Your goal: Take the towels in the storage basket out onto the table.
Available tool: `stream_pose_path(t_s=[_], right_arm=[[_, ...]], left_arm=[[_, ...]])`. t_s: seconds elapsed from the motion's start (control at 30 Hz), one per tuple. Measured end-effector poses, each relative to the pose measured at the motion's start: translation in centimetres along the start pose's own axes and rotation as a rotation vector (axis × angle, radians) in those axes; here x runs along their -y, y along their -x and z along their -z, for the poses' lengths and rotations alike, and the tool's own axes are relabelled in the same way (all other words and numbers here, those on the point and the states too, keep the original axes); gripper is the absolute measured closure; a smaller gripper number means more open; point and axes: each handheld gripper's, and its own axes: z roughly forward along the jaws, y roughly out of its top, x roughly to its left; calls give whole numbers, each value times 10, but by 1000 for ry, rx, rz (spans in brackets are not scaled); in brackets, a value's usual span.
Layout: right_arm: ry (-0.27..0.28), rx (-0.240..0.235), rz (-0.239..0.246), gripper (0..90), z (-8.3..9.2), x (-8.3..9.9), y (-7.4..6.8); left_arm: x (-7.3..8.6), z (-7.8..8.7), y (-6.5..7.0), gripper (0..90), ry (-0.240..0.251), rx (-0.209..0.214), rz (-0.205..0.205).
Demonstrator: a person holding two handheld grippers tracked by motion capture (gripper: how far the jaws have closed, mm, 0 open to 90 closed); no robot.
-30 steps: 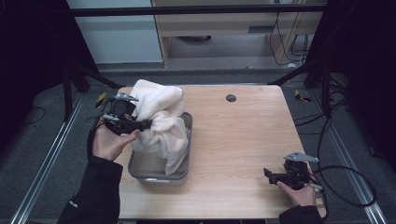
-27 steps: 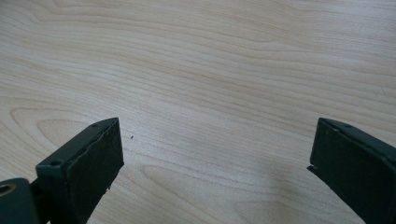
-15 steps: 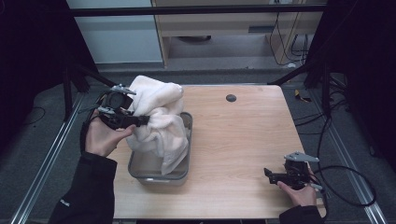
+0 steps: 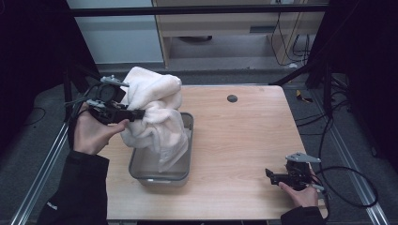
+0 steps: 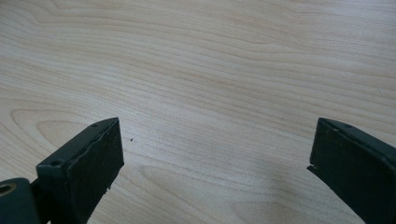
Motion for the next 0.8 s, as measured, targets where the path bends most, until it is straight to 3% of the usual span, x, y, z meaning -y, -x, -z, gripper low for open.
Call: stream_pose_path(t_s=[0.43,0.8], right_arm=[[4,-2,-1,30,1,0,1],[7,4,-2,32,3,0,2]], left_arm=[[-15,12,13,689,14,18,-33],[-30,12,33,687,31,45,-75]])
